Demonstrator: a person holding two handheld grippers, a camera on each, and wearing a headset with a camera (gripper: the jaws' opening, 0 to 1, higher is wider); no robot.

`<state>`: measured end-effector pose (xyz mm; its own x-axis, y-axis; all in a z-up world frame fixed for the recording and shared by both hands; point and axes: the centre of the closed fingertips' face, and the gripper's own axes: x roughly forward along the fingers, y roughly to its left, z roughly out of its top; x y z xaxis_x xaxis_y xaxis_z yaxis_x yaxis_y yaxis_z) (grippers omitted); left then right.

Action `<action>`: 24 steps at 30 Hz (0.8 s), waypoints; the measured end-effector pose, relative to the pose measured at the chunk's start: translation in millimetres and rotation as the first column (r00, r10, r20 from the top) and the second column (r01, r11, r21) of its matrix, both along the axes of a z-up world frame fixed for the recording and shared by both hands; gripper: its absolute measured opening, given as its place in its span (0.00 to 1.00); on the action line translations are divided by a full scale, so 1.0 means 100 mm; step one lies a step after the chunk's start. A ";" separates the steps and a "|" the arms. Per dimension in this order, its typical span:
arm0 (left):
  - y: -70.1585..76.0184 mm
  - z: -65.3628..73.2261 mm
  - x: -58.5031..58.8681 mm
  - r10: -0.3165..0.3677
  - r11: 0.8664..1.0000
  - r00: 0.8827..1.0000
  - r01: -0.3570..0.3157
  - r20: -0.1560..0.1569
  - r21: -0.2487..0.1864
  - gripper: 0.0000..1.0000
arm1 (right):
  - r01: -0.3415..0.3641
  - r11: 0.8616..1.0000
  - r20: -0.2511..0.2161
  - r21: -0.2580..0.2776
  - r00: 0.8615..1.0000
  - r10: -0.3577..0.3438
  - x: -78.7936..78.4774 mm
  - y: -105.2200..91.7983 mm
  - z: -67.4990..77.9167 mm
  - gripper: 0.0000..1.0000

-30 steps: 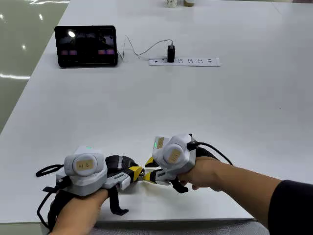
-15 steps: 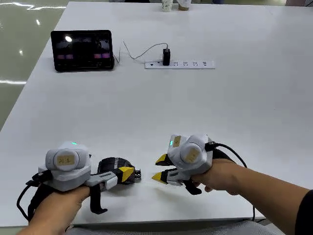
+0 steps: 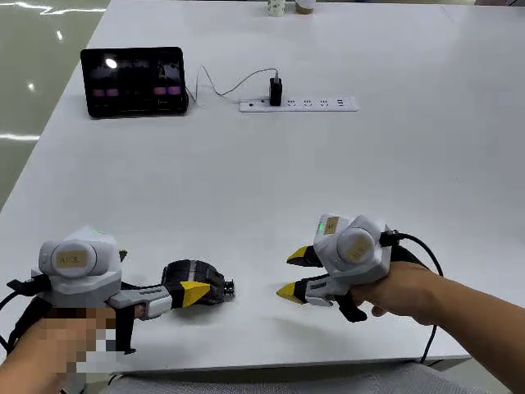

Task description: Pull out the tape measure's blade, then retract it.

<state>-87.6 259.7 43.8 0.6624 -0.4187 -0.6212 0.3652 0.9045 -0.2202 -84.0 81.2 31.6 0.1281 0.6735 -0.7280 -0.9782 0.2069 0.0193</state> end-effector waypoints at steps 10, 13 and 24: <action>0.01 0.12 -0.12 -0.094 0.996 0.995 0.094 0.018 -0.001 0.99 | 0.046 0.999 -0.013 0.000 0.999 -0.046 -0.02 -0.29 0.03 0.38; 0.01 0.15 -0.14 -0.114 0.993 0.993 0.114 0.024 -0.010 0.99 | 0.067 0.998 -0.020 0.000 0.998 -0.067 -0.01 -0.39 0.03 0.41; 0.04 0.16 -0.22 -0.192 0.981 0.981 0.191 0.020 0.027 0.99 | 0.124 0.992 -0.022 0.003 0.992 -0.124 -0.02 -0.70 0.09 0.50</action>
